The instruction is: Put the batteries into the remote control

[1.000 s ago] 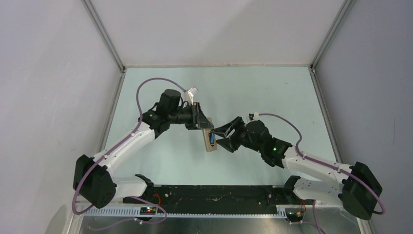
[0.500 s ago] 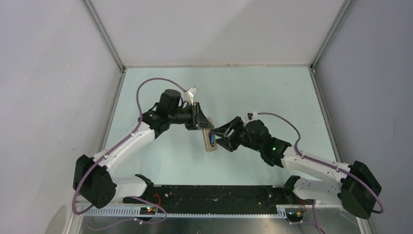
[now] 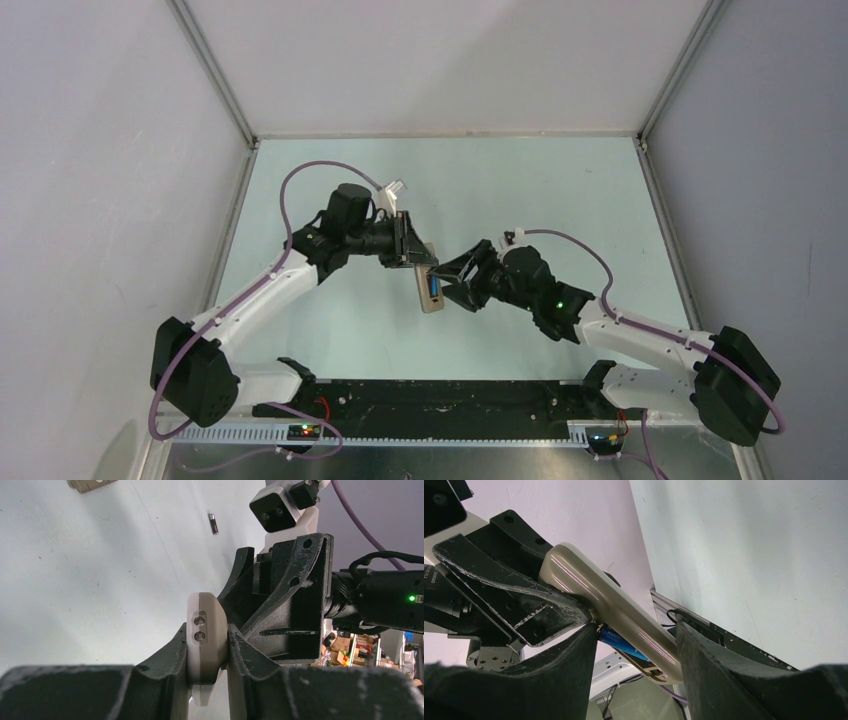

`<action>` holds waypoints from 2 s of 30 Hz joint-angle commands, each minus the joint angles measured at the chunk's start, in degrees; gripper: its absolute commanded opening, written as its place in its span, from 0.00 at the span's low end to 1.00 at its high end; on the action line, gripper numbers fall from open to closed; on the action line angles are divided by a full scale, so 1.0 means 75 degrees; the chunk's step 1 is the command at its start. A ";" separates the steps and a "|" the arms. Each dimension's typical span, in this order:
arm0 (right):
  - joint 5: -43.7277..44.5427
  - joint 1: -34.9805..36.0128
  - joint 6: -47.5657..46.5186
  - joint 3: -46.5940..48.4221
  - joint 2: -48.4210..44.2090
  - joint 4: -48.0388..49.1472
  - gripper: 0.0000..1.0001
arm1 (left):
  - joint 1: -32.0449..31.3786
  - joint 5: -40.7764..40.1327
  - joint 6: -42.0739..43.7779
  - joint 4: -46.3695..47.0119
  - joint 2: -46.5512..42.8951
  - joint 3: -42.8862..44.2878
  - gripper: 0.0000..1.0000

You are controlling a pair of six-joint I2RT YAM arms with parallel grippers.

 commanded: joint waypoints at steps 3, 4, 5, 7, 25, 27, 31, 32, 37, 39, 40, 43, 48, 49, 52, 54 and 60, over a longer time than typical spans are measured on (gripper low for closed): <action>-0.0537 0.0084 -0.0239 -0.0203 0.0213 0.0687 0.64 | 0.0100 0.0253 -0.0087 0.0411 -0.0043 0.0471 0.00; -0.0606 0.0086 -0.0213 -0.0265 0.0238 0.0855 0.64 | 0.0108 0.0278 -0.0094 0.0415 -0.0051 0.0482 0.00; -0.0635 0.0081 -0.0194 -0.0298 0.0301 0.0941 0.64 | 0.0116 0.0296 -0.0098 0.0412 -0.0063 0.0490 0.00; -0.0727 0.0086 -0.0135 -0.0391 0.0372 0.1159 0.64 | 0.0162 0.0351 -0.0106 0.0412 -0.0089 0.0522 0.00; -0.0843 0.0151 -0.0084 -0.0607 0.0600 0.1485 0.63 | 0.0614 0.0739 -0.0530 0.0650 -0.0486 0.0519 0.00; -0.0830 0.0171 -0.0072 -0.0624 0.0644 0.1489 0.63 | 0.0664 0.0783 -0.0595 0.0707 -0.0520 0.0503 0.00; -0.0807 0.0195 -0.0025 -0.0718 0.0687 0.1598 0.62 | 0.0749 0.0871 -0.0681 0.0779 -0.0572 0.0476 0.00; -0.0797 0.0194 -0.0028 -0.0742 0.0691 0.1610 0.62 | 0.0764 0.0885 -0.0709 0.0798 -0.0580 0.0464 0.00; -0.0740 0.0183 -0.0114 -0.0754 0.0695 0.1522 0.62 | 0.0811 0.0998 -0.0813 0.0924 -0.0620 0.0379 0.00; -0.0711 0.0181 -0.0163 -0.0754 0.0702 0.1473 0.62 | 0.0826 0.1038 -0.0861 0.0983 -0.0644 0.0345 0.00; -0.0682 0.0181 -0.0212 -0.0754 0.0698 0.1441 0.62 | 0.0838 0.1057 -0.0900 0.0993 -0.0644 0.0340 0.00; -0.0596 0.0184 -0.0337 -0.0754 0.0705 0.1351 0.62 | 0.0856 0.1124 -0.0987 0.1094 -0.0655 0.0307 0.00; -0.0546 0.0173 -0.0564 -0.0751 0.0778 0.1296 0.62 | 0.0869 0.1269 -0.1185 0.1296 -0.0657 0.0255 0.00; -0.0547 0.0177 -0.0586 -0.0750 0.0802 0.1297 0.63 | 0.0877 0.1290 -0.1217 0.1320 -0.0657 0.0247 0.00; -0.0558 0.0168 -0.0666 -0.0744 0.0849 0.1330 0.63 | 0.0910 0.1455 -0.1532 0.1719 -0.0663 0.0118 0.00; -0.0553 0.0162 -0.0701 -0.0742 0.0859 0.1333 0.63 | 0.0938 0.1595 -0.1881 0.2122 -0.0650 -0.0008 0.00; -0.0474 0.0151 -0.0815 -0.0742 0.0822 0.1276 0.65 | 0.0955 0.1680 -0.2142 0.2349 -0.0645 -0.0060 0.00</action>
